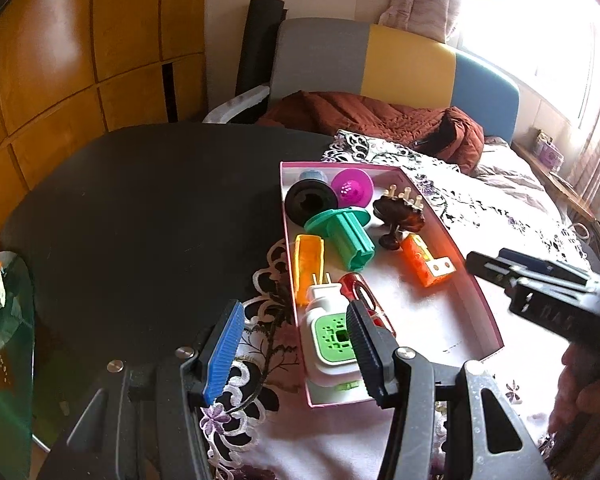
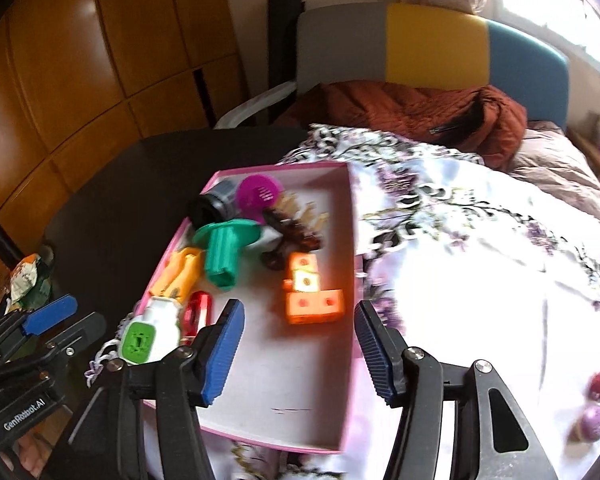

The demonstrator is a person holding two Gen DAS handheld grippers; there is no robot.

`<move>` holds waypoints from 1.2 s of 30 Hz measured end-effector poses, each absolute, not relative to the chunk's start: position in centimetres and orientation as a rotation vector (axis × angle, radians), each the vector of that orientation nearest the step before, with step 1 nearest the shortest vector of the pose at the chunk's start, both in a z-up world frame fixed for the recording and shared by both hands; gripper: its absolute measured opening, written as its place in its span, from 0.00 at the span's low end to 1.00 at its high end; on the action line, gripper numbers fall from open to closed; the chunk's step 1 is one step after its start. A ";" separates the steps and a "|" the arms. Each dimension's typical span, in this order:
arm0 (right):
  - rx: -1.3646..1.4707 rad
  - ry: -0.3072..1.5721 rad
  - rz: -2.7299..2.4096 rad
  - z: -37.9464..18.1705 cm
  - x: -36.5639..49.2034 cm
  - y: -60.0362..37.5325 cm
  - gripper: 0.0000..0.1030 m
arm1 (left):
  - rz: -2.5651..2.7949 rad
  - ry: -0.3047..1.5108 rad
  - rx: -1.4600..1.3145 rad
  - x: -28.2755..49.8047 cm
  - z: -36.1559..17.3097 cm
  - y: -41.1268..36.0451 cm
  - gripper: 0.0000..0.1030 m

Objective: Organize rigid objects
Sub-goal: 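Move both tools back over the cloth toward the red block and purple oval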

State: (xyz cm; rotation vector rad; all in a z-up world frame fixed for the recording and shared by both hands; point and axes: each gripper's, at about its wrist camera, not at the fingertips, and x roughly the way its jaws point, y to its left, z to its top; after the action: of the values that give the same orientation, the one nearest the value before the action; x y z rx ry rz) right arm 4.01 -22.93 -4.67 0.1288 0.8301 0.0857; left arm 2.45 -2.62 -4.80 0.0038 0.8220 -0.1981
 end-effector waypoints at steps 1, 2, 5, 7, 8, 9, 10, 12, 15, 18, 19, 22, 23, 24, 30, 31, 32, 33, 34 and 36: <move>0.132 0.826 0.074 -4.5 3.9 -23.5 0.58 | -0.200 0.822 0.008 2.4 -4.8 -2.8 0.52; 0.135 0.821 0.061 -4.3 3.7 -24.2 0.60 | -0.203 0.821 0.013 2.4 -4.7 -2.9 0.52; 0.139 0.807 0.015 -3.8 3.3 -26.2 0.63 | -0.213 0.821 0.025 2.3 -4.7 -3.3 0.52; 0.146 0.800 -0.021 -3.5 3.0 -27.8 0.64 | -0.222 0.824 0.032 2.3 -4.8 -3.6 0.52; 0.152 0.796 -0.038 -3.3 2.9 -28.6 0.64 | -0.225 0.826 0.035 2.3 -4.8 -3.8 0.52; 0.159 0.791 -0.057 -3.2 2.7 -29.4 0.64 | -0.228 0.828 0.036 2.3 -4.8 -3.9 0.52; 0.165 0.786 -0.074 -3.1 2.5 -30.2 0.64 | -0.231 0.828 0.038 2.2 -4.9 -4.0 0.52; 0.178 0.777 -0.111 -2.8 2.1 -31.8 0.64 | -0.234 0.828 0.047 2.1 -4.8 -4.2 0.52; 0.196 0.766 -0.159 -2.5 1.5 -34.0 0.64 | -0.239 0.829 0.054 2.0 -4.9 -4.5 0.52; 0.203 0.758 -0.204 -2.2 0.7 -35.9 0.65 | -0.240 0.830 0.057 2.0 -4.9 -4.6 0.52; 0.205 0.756 -0.217 -2.1 0.5 -36.5 0.65 | -0.241 0.831 0.059 2.0 -4.9 -4.7 0.52; 0.215 0.745 -0.257 -1.9 -0.4 -38.3 0.71 | -0.244 0.834 0.066 2.0 -5.0 -4.9 0.52; 0.219 0.742 -0.272 -1.8 -0.8 -39.0 0.71 | -0.245 0.835 0.069 2.0 -5.0 -4.9 0.52; 0.221 0.740 -0.286 -1.7 -1.1 -39.6 0.71 | -0.248 0.834 0.072 2.0 -5.1 -5.1 0.52; 0.240 0.714 -0.391 -0.8 -2.7 -43.8 0.75 | -0.258 0.842 0.086 1.9 -5.2 -5.6 0.52; 0.247 0.703 -0.416 -0.6 -3.1 -44.8 0.75 | -0.259 0.843 0.087 1.9 -5.2 -5.7 0.52; 0.254 0.690 -0.442 -0.3 -3.5 -45.6 0.76 | -0.261 0.844 0.087 1.9 -5.2 -5.7 0.52; 0.261 0.674 -0.472 -0.1 -3.9 -46.5 0.77 | -0.262 0.845 0.087 1.9 -5.2 -5.8 0.52; 0.265 0.662 -0.498 0.0 -4.1 -47.2 0.77 | -0.265 0.846 0.089 1.9 -5.3 -5.9 0.52; 0.277 0.630 -0.571 0.1 -4.9 -49.1 0.77 | -0.272 0.844 0.096 1.7 -5.3 -6.1 0.52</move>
State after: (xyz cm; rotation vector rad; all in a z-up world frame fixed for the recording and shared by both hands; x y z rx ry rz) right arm -4.86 -49.12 0.12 0.2774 0.6302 -0.5709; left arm 1.73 -6.11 -5.26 0.0955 0.8439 -0.2720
